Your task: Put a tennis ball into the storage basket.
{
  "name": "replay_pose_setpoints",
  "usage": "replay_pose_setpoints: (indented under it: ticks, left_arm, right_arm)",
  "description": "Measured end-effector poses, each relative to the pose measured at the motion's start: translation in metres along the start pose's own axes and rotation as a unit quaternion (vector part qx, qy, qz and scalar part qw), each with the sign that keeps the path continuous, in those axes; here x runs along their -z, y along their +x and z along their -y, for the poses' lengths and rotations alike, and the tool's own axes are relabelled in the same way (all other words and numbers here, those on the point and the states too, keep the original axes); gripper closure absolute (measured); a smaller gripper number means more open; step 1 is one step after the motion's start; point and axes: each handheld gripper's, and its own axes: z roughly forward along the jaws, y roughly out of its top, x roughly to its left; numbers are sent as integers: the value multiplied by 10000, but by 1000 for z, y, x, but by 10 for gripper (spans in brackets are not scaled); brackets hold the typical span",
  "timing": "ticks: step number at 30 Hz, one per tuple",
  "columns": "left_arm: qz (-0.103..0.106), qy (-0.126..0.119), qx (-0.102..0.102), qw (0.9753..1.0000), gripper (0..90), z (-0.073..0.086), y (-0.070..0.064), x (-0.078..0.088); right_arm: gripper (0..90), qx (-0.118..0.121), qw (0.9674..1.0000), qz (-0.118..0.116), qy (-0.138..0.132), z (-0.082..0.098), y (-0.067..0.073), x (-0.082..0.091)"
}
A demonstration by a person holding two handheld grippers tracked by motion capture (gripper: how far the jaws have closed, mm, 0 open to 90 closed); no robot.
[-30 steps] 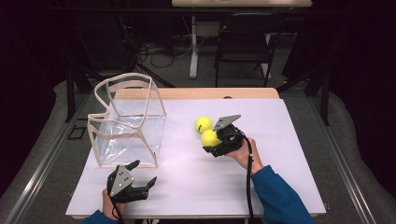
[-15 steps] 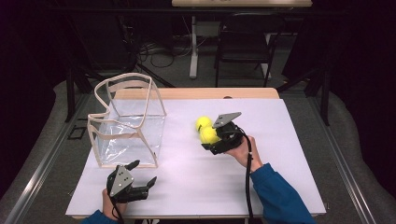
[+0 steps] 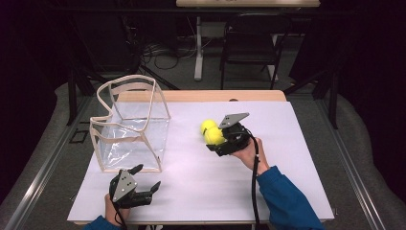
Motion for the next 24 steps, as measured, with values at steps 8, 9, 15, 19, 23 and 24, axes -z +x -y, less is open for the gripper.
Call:
replay_pose_setpoints:
  ticks: [8, 9, 15, 19, 23, 24]
  left_arm:
    - [-2, -8, 2, 10000, 161, 0, 0, 0]
    - [-2, -7, 1, 10000, 161, 0, 0, 0]
    - [-2, -11, 9, 10000, 160, 0, 0, 0]
    - [1, -13, 11, 10000, 161, 0, 0, 0]
    - [1, -8, -3, 10000, 160, 0, 0, 0]
    - [1, -11, 2, 10000, 161, 0, 0, 0]
  right_arm:
    - [264, -27, 10000, 27, -41, -4, -1, 3]
    - [265, -9, 10000, 27, -56, -5, -2, 4]
    - [265, -10, 10000, 44, -82, -8, -2, 6]
    - [264, 7, 9999, 57, -98, -10, -3, 7]
    - [265, 2, 9999, 60, -129, -11, -3, 8]
    - [264, 8, 9999, 57, -135, -12, -3, 8]
